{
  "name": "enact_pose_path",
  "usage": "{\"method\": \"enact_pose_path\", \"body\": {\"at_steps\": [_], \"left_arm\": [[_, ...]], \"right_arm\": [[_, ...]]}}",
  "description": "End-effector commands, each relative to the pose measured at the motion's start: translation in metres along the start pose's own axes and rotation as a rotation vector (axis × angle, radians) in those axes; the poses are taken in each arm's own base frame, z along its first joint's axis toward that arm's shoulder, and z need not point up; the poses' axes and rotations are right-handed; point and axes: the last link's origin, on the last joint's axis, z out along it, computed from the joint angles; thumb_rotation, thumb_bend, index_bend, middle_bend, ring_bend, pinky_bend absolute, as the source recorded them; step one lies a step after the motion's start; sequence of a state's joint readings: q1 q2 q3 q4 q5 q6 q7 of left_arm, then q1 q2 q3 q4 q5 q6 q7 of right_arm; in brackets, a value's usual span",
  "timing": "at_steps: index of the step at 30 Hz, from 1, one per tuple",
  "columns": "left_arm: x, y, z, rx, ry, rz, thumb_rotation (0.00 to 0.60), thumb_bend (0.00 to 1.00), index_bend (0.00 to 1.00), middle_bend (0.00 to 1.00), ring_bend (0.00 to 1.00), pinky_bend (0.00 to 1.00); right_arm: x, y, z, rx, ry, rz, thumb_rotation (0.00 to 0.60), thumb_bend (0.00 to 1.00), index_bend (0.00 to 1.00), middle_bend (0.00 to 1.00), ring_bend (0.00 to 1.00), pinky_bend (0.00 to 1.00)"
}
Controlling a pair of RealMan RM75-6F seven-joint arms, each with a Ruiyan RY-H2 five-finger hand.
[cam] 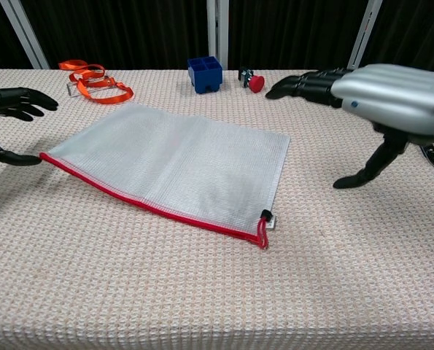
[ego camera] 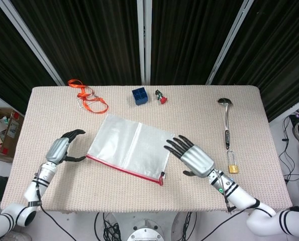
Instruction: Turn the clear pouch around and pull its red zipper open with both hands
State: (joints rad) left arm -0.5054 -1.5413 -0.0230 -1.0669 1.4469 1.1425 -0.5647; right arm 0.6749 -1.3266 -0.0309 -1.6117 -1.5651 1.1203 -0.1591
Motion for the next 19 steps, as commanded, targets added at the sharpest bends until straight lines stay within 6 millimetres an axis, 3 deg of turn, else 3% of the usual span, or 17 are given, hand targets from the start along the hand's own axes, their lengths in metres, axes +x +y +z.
{"method": "enact_pose_path", "body": {"at_steps": [1, 5, 9, 14, 19], "left_arm": [[0.045, -0.002, -0.043, 0.175, 0.081, 0.31, 0.6, 0.11, 0.19, 0.15, 0.14, 0.15], [0.074, -0.017, -0.073, 0.295, 0.143, 0.366, 0.6, 0.1, 0.2, 0.15, 0.14, 0.15], [0.09, -0.027, -0.105, 0.364, 0.177, 0.405, 0.6, 0.09, 0.2, 0.16, 0.14, 0.15], [0.092, -0.027, -0.145, 0.408, 0.234, 0.422, 0.6, 0.09, 0.2, 0.16, 0.14, 0.15], [0.083, -0.019, -0.175, 0.423, 0.27, 0.43, 0.6, 0.09, 0.2, 0.16, 0.14, 0.15]], "right_arm": [[0.017, 0.027, -0.01, -0.133, 0.059, 0.02, 0.6, 0.04, 0.0, 0.0, 0.0, 0.0], [0.028, 0.058, -0.042, -0.288, 0.114, 0.053, 0.6, 0.15, 0.0, 0.03, 0.0, 0.0], [0.034, 0.079, -0.081, -0.408, 0.154, 0.083, 0.6, 0.18, 0.02, 0.06, 0.0, 0.01], [0.032, 0.088, -0.136, -0.529, 0.222, 0.114, 0.6, 0.18, 0.04, 0.06, 0.0, 0.01], [0.025, 0.083, -0.173, -0.588, 0.262, 0.146, 0.6, 0.18, 0.05, 0.06, 0.0, 0.01]]}}
